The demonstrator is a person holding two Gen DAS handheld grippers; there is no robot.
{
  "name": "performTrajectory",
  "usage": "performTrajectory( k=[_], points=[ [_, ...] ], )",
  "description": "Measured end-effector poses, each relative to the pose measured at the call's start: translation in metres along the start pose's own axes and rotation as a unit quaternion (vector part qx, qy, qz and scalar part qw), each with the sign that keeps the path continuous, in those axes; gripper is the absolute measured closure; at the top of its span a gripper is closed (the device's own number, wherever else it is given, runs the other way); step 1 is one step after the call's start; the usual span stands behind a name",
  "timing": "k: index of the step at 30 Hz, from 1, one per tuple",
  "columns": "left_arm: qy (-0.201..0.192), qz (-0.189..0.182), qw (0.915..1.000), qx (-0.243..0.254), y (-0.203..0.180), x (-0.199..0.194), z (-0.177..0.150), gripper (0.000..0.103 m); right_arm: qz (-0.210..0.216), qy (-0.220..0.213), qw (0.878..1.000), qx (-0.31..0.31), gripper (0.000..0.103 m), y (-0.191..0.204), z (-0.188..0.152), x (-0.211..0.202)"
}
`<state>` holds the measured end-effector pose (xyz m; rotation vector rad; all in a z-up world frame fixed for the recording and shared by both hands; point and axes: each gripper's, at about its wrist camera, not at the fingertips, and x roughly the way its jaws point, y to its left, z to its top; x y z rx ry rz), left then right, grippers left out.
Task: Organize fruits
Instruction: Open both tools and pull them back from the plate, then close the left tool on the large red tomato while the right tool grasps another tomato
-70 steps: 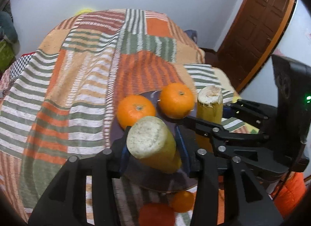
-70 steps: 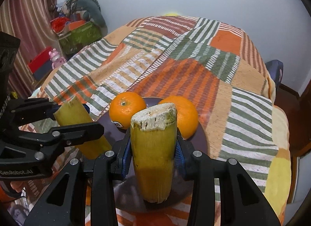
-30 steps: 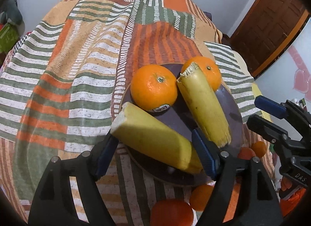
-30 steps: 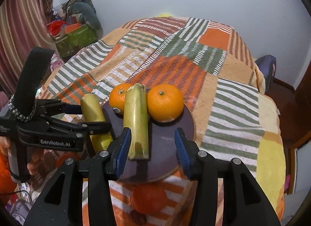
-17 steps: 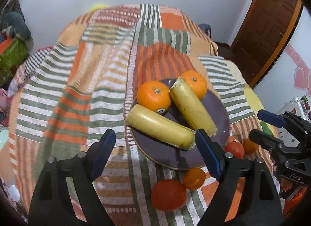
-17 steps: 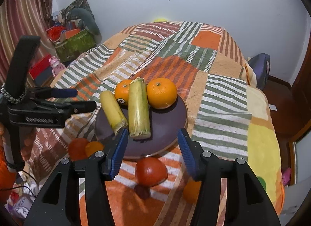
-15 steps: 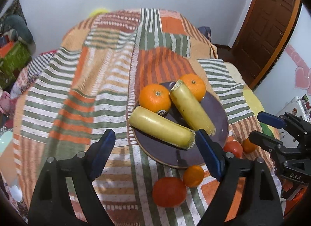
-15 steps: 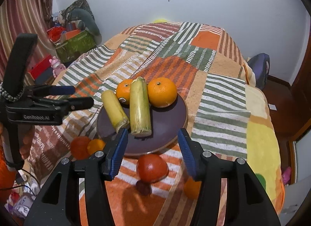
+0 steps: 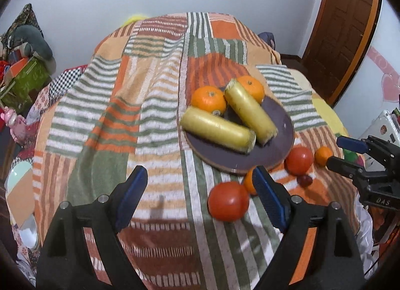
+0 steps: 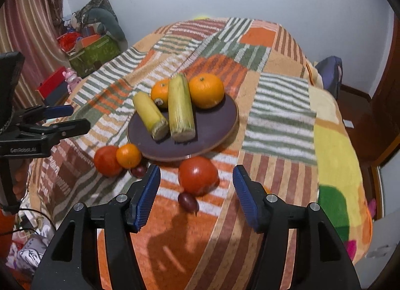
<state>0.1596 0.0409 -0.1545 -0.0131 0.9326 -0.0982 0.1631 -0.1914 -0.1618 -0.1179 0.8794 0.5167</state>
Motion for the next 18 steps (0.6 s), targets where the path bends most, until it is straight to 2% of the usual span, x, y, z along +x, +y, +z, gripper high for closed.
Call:
performTrajectory(
  k=[9, 18],
  points=[
    [0.036, -0.014, 0.9993, 0.001, -0.009, 0.020, -0.026, 0.017, 0.009, 0.029, 0.999, 0.015, 0.046, -0.001, -0.011, 0.022],
    [0.057, -0.025, 0.9980, 0.004, -0.015, 0.045, -0.030, 0.017, 0.019, 0.047, 0.998, 0.028, 0.046, -0.005, -0.011, 0.045]
  ],
)
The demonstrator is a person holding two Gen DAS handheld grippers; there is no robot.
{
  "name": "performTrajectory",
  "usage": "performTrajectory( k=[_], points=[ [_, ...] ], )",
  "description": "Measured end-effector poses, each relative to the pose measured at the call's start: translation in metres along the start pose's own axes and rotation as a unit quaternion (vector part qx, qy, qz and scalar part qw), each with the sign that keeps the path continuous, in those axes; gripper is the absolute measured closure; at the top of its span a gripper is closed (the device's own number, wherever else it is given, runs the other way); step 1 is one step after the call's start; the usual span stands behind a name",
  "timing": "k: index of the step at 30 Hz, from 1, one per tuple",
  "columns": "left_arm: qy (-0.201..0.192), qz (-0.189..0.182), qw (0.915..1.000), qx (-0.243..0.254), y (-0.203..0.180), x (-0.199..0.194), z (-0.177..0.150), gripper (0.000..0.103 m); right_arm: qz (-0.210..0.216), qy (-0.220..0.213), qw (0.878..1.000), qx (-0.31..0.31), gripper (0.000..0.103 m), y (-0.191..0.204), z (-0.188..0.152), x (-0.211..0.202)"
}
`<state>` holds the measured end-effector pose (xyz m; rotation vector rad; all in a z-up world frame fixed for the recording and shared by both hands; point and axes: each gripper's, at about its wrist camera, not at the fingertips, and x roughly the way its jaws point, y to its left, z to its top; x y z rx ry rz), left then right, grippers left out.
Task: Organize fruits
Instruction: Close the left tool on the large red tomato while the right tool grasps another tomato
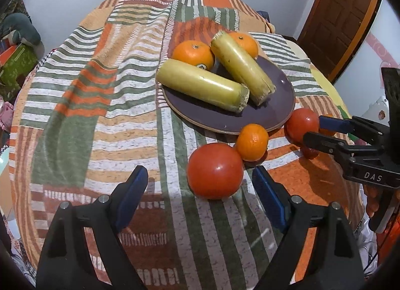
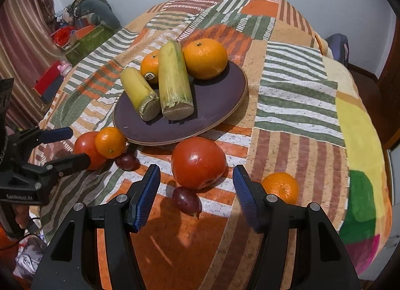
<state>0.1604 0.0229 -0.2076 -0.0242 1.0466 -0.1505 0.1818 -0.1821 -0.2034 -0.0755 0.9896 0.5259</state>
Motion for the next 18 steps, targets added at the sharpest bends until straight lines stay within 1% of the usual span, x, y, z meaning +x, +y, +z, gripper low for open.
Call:
performTrajectory(
  k=[1, 3, 5, 6, 8, 11, 12, 18],
  points=[
    [0.001, -0.003, 1.0000, 0.000, -0.001, 0.002, 0.000, 0.019, 0.002, 0.001, 1.000, 0.003, 0.046, -0.001, 0.000, 0.002],
    [0.004, -0.009, 1.0000, -0.001, -0.002, 0.006, 0.001, 0.025, 0.009, 0.003, 1.000, 0.007, 0.046, -0.002, 0.001, 0.005],
    [0.008, -0.016, 0.9998, 0.000, -0.002, 0.009, 0.001, 0.033, 0.013, 0.006, 1.000, 0.007, 0.046, -0.002, 0.002, 0.008],
    [0.011, -0.018, 0.9998, -0.001, -0.002, 0.010, 0.001, 0.036, 0.015, 0.007, 1.000, 0.007, 0.046, -0.002, 0.002, 0.010],
    [0.015, -0.024, 0.9996, -0.002, -0.001, 0.013, 0.001, 0.044, 0.011, 0.005, 1.000, 0.003, 0.051, 0.000, 0.002, 0.010],
    [0.017, -0.041, 0.9990, -0.009, 0.001, 0.014, 0.000, 0.052, -0.001, 0.003, 1.000, -0.004, 0.057, 0.000, 0.002, 0.010],
    [0.017, -0.046, 0.9988, -0.010, 0.000, 0.013, 0.000, 0.054, -0.001, 0.003, 1.000, -0.004, 0.057, -0.001, 0.002, 0.010],
    [0.016, -0.041, 0.9990, -0.005, -0.002, 0.010, 0.001, 0.054, 0.002, -0.003, 1.000, -0.002, 0.058, -0.003, 0.002, 0.007]
  ],
)
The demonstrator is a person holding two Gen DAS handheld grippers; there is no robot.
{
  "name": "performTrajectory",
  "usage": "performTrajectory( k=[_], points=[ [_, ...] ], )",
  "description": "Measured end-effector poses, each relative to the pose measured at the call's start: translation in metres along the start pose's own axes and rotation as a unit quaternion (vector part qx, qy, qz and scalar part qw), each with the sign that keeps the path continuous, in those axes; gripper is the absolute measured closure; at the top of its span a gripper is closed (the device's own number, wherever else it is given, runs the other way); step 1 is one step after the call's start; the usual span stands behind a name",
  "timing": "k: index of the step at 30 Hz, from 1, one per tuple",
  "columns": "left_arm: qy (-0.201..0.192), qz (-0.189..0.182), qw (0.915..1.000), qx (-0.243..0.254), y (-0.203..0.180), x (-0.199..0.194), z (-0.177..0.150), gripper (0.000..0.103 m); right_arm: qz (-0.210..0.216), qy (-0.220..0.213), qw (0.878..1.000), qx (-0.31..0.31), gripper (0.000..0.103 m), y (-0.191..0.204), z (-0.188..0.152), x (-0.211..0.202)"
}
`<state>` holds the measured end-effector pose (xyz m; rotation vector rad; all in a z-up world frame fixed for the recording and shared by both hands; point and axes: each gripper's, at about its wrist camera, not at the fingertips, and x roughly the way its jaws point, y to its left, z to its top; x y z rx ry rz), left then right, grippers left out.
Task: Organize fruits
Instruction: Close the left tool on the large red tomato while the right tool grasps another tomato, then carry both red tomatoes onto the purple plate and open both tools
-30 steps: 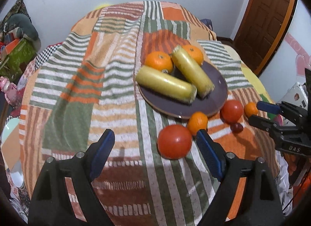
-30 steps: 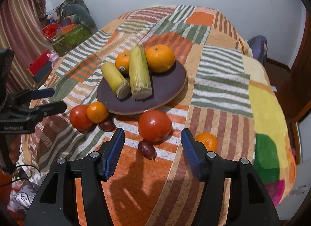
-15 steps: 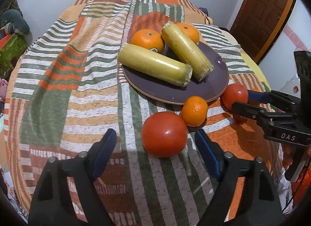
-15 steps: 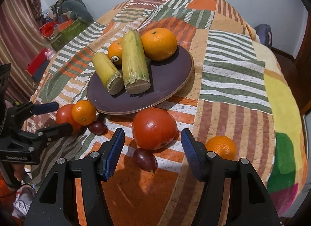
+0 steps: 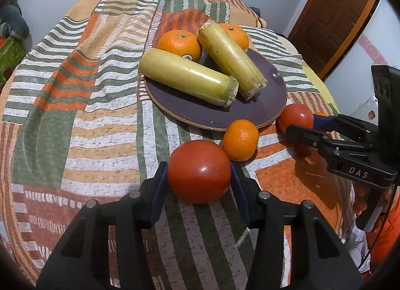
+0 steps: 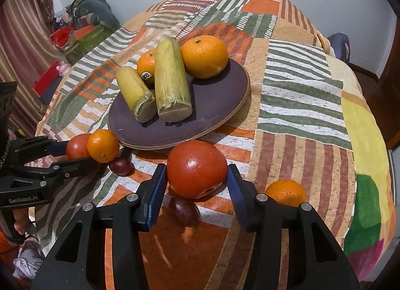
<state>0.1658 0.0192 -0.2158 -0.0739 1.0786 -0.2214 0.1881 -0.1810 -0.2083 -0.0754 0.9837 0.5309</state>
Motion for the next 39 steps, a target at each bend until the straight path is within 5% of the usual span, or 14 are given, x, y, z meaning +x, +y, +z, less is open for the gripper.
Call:
performTrajectory(
  k=[24, 39],
  points=[
    [-0.073, 0.026, 0.9968, 0.019, 0.003, -0.047, 0.043, 0.055, -0.008, -0.079, 0.997, -0.019, 0.058, 0.005, 0.036, -0.041],
    [-0.090, 0.016, 0.9948, 0.044, -0.013, -0.026, 0.096, 0.055, -0.009, -0.093, 0.995, -0.025, 0.058, -0.004, 0.066, -0.024]
  ],
)
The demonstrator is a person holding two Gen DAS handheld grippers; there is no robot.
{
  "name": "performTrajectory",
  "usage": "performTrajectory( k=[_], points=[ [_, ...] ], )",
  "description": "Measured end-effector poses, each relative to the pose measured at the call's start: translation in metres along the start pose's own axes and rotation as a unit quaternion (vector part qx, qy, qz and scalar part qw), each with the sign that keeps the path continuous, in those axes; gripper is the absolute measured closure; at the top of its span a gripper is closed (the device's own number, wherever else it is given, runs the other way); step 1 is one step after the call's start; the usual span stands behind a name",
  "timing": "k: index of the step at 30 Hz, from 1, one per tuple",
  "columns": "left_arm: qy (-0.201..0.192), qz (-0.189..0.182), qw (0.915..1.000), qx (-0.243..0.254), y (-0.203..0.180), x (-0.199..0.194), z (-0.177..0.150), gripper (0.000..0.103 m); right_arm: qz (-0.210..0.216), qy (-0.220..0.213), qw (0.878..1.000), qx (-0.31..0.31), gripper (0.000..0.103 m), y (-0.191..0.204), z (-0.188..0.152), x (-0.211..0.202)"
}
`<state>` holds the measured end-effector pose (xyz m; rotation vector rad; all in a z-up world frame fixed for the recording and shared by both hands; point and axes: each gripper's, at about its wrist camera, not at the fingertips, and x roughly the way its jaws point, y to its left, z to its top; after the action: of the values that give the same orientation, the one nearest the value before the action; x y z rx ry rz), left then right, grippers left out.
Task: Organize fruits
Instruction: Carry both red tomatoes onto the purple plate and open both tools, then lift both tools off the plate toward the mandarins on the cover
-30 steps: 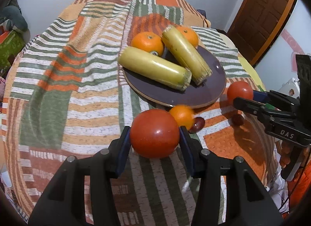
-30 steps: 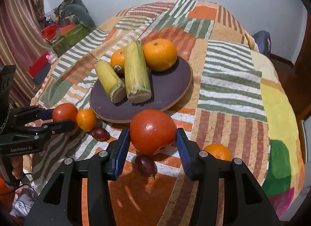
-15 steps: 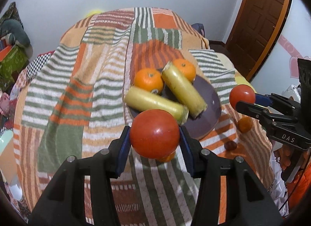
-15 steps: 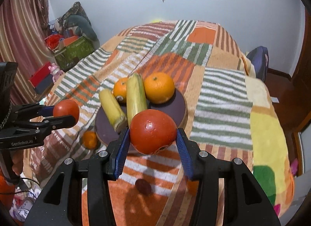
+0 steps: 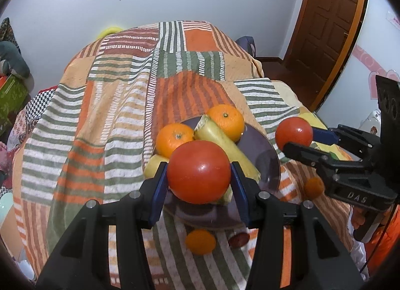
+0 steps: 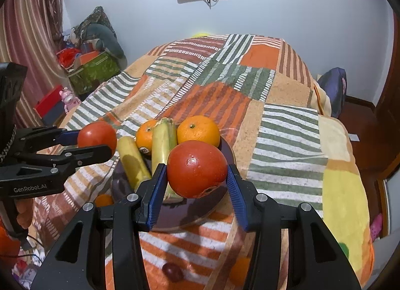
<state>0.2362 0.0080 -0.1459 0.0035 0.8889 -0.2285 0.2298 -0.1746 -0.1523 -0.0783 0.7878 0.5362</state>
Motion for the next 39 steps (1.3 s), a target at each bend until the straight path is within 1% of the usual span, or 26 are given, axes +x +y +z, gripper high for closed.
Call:
performTrajectory(
  k=[9, 19, 22, 26, 29, 39],
  points=[
    [0.019, -0.004, 0.9998, -0.008, 0.007, 0.034, 0.010, 0.055, 0.002, 0.021, 1.000, 0.008, 0.058, -0.007, 0.001, 0.029],
    [0.034, -0.009, 0.9993, -0.011, 0.011, 0.052, 0.011, 0.055, 0.006, 0.047, 0.999, 0.017, 0.058, -0.011, -0.004, 0.052],
    [0.031, -0.010, 0.9994, -0.010, 0.010, 0.054, 0.011, 0.054, 0.008, 0.052, 0.998, 0.015, 0.058, -0.012, -0.004, 0.055],
    [0.017, -0.006, 0.9998, -0.004, 0.008, 0.050, 0.014, 0.054, 0.009, 0.059, 0.998, 0.016, 0.058, -0.012, -0.006, 0.059],
    [0.018, -0.004, 0.9998, -0.002, 0.008, 0.049, 0.014, 0.054, 0.011, 0.061, 0.998, 0.015, 0.057, -0.011, -0.005, 0.061],
    [0.010, -0.004, 0.9999, -0.008, 0.007, 0.033, 0.011, 0.053, -0.004, 0.071, 0.997, 0.008, 0.057, -0.009, -0.004, 0.056]
  ],
)
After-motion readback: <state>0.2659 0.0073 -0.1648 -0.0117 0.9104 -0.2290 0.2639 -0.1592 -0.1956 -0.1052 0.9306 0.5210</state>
